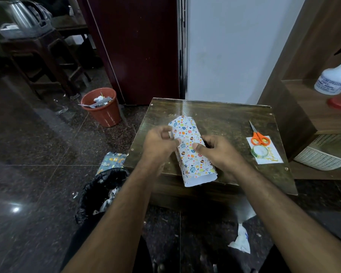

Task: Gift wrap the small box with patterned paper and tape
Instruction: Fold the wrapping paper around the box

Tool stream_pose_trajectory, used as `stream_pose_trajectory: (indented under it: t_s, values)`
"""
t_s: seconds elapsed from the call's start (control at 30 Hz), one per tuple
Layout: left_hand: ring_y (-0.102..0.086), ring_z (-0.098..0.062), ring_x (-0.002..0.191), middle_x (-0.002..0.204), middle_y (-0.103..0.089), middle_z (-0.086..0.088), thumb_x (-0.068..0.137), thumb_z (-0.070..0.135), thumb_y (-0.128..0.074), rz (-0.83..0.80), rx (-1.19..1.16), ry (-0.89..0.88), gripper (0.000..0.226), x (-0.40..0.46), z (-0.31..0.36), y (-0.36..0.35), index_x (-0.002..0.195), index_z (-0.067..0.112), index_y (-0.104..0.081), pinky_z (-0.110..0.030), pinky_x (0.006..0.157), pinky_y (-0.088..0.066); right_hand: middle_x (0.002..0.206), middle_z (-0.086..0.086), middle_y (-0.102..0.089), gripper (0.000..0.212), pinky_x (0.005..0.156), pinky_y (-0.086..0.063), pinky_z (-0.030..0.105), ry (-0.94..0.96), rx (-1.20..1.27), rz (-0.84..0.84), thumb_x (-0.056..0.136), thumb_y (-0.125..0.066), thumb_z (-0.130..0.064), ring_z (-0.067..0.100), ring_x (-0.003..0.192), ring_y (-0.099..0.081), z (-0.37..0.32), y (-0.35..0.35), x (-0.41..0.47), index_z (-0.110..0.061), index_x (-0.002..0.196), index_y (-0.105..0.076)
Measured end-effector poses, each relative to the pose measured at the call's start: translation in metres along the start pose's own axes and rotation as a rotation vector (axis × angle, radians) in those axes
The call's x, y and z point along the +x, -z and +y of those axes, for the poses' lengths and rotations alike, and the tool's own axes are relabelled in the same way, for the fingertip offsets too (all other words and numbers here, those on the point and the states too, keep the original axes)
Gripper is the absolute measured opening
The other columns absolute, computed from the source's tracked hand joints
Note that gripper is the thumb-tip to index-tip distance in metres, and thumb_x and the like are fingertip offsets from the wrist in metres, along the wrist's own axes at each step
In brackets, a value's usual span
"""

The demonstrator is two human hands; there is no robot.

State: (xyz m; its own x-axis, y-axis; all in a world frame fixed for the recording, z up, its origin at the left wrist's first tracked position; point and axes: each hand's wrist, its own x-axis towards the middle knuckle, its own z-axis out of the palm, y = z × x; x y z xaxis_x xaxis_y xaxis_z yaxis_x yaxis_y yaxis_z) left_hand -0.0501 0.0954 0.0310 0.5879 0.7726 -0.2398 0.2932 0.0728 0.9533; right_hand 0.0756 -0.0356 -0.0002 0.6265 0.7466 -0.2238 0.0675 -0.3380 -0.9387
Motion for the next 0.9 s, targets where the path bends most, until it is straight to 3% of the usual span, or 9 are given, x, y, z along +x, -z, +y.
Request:
stream_pose_trajectory:
  t_s: [0.1,0.2,0.23,0.3,0.37,0.43,0.53,0.63,0.9]
  values:
    - [-0.069,-0.016,0.084,0.097,-0.072,-0.004,0.091,0.014,-0.078,-0.026,-0.051,0.194,0.019,-0.001,-0.003,-0.010,0.094,0.011,-0.060,-0.032,0.071,-0.059,0.102,-0.002,-0.080,0.023,0.089,-0.062,0.053,-0.043,0.101,-0.027,0.096,-0.072,-0.027,0.019,0.092,-0.078,0.000,-0.001,-0.002,-0.019,0.118,-0.073]
    - [-0.068,-0.011,0.073,0.094,-0.074,-0.003,0.097,0.023,-0.072,-0.052,-0.022,0.178,0.018,-0.004,-0.006,-0.020,0.104,0.006,-0.068,-0.017,0.050,-0.052,0.106,-0.002,-0.080,0.026,0.092,-0.061,0.052,0.003,0.167,-0.031,0.096,-0.073,-0.022,0.018,0.095,-0.078,0.000,0.002,-0.007,-0.018,0.122,-0.072]
    - [-0.072,-0.015,0.077,0.098,-0.077,-0.005,0.098,0.023,-0.071,-0.067,-0.031,0.142,0.022,-0.005,-0.007,-0.022,0.112,0.006,-0.070,-0.019,0.057,-0.057,0.108,-0.003,-0.079,0.030,0.092,-0.061,0.049,0.046,0.164,-0.015,0.096,-0.073,-0.019,0.016,0.097,-0.077,0.000,0.003,-0.009,-0.020,0.125,-0.071]
    - [-0.077,-0.019,0.094,0.110,-0.078,0.000,0.098,0.025,-0.070,-0.096,-0.064,-0.021,0.032,-0.006,-0.011,-0.026,0.130,0.020,-0.066,-0.039,0.079,-0.064,0.116,-0.007,-0.077,0.046,0.091,-0.062,0.037,0.154,0.182,0.026,0.095,-0.072,-0.011,0.010,0.104,-0.074,-0.002,0.006,-0.014,-0.023,0.138,-0.063]
    - [-0.072,-0.014,0.113,0.126,-0.073,0.010,0.097,0.027,-0.071,-0.124,-0.062,-0.247,0.052,-0.009,-0.008,-0.029,0.142,0.046,-0.052,-0.046,0.093,-0.060,0.128,-0.010,-0.072,0.060,0.095,-0.059,0.031,0.284,0.191,0.082,0.096,-0.071,-0.007,0.009,0.116,-0.069,-0.004,0.009,-0.017,-0.023,0.150,-0.052]
    - [-0.061,-0.016,0.132,0.145,-0.061,0.012,0.095,0.026,-0.073,-0.134,-0.036,-0.437,0.067,-0.012,-0.003,-0.031,0.145,0.058,-0.043,-0.050,0.106,-0.052,0.137,-0.010,-0.067,0.064,0.102,-0.054,0.035,0.404,0.167,0.159,0.096,-0.071,-0.009,0.011,0.124,-0.064,-0.007,0.012,-0.020,-0.024,0.153,-0.046]
    - [-0.050,-0.014,0.143,0.158,-0.047,0.011,0.091,0.015,-0.079,-0.083,-0.002,-0.600,0.088,-0.018,0.004,-0.034,0.157,0.048,-0.031,-0.049,0.114,-0.046,0.142,-0.002,-0.061,0.065,0.107,-0.052,0.042,0.523,0.150,0.243,0.096,-0.073,-0.011,0.015,0.129,-0.061,-0.010,0.020,-0.024,-0.029,0.151,-0.044]
    - [-0.053,-0.006,0.138,0.151,-0.055,0.011,0.087,0.017,-0.083,-0.019,0.076,-0.658,0.094,-0.025,0.009,-0.038,0.163,0.025,-0.028,-0.041,0.113,-0.048,0.140,0.003,-0.058,0.067,0.104,-0.053,0.048,0.633,0.063,0.333,0.094,-0.075,-0.008,0.022,0.130,-0.060,-0.007,0.027,-0.029,-0.032,0.147,-0.042]
    - [-0.058,-0.010,0.134,0.145,-0.061,0.011,0.087,0.022,-0.083,-0.065,0.044,-0.636,0.089,-0.028,0.011,-0.038,0.161,0.025,-0.033,-0.045,0.110,-0.050,0.140,-0.001,-0.054,0.069,0.100,-0.056,0.046,0.634,-0.025,0.341,0.092,-0.077,-0.019,0.016,0.127,-0.060,-0.008,0.031,-0.035,-0.034,0.149,-0.041]
